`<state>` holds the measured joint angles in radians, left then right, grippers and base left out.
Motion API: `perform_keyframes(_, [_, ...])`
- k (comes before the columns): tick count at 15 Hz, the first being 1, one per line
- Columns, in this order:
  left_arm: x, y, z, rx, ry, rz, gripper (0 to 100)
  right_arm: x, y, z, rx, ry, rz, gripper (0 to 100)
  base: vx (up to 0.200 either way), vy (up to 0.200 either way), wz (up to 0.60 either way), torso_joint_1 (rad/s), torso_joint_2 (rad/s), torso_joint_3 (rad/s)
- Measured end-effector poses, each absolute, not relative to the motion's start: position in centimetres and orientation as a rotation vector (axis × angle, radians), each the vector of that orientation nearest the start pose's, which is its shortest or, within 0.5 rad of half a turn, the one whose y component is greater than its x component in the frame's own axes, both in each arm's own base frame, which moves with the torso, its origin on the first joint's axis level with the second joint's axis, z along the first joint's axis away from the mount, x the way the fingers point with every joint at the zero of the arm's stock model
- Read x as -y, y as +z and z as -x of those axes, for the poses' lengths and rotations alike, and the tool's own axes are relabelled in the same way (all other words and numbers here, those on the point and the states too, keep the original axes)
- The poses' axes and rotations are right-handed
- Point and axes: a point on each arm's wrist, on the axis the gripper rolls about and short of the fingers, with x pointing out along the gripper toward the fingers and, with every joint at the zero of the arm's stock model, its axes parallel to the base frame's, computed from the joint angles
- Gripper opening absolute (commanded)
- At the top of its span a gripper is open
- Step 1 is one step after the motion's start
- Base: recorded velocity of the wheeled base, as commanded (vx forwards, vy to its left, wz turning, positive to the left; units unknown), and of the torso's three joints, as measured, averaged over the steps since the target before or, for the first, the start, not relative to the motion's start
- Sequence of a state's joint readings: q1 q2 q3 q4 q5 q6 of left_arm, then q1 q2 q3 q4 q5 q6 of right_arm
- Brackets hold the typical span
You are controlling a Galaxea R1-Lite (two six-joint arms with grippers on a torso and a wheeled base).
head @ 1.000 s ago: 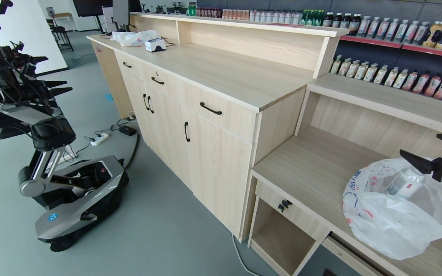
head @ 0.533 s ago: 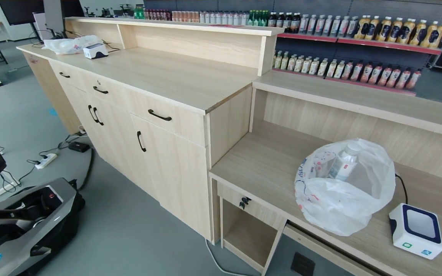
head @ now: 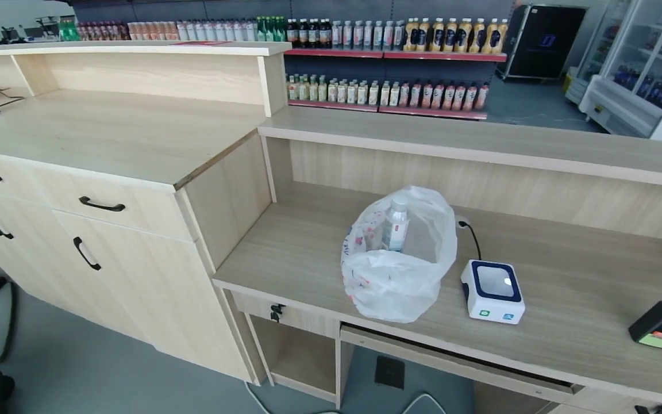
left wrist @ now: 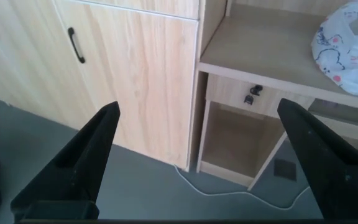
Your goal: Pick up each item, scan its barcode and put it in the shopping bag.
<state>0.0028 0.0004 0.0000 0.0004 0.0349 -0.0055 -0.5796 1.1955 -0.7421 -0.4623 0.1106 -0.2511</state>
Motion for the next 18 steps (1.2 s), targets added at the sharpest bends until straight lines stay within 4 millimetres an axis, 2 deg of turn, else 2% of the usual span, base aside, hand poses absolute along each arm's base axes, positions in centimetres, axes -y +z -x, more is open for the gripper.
perform_keyframes(3, [-0.1,7.5,2.3,-0.001,0.037,0.006,100,12.9,25.7,-16.7,-0.101,-0.539,0.255,100,0.000,0.000,0.00,0.000,0.00,0.000])
perform_keyframes(5, [-0.1,7.5,2.3,0.000,0.038,0.006,100,15.3,23.4,-17.7,-0.168,-0.552,0.250,100,0.000,0.000,0.00,0.000,0.00,0.000])
perform_keyframes(7, [-0.1,7.5,2.3,-0.001,0.037,0.006,100,17.6,20.7,-17.6,-0.258,-0.437,0.243,100,0.000,0.000,0.00,0.000,0.00,0.000])
perform_keyframes(10, [-0.1,7.5,2.3,0.000,0.038,0.006,100,19.9,17.3,-16.6,-0.412,-0.275,0.346,100,0.000,0.000,0.00,0.000,0.00,0.000])
perform_keyframes(14, [-0.1,7.5,2.3,-0.001,0.038,0.006,100,21.3,15.5,-15.5,-0.465,-0.282,0.300,100,0.000,0.000,0.00,0.000,0.00,0.000])
perform_keyframes(18, [-0.1,7.5,2.3,-0.001,0.038,0.006,100,21.9,13.9,-15.6,-0.497,-0.260,0.255,100,0.000,0.000,0.00,0.000,0.00,0.000])
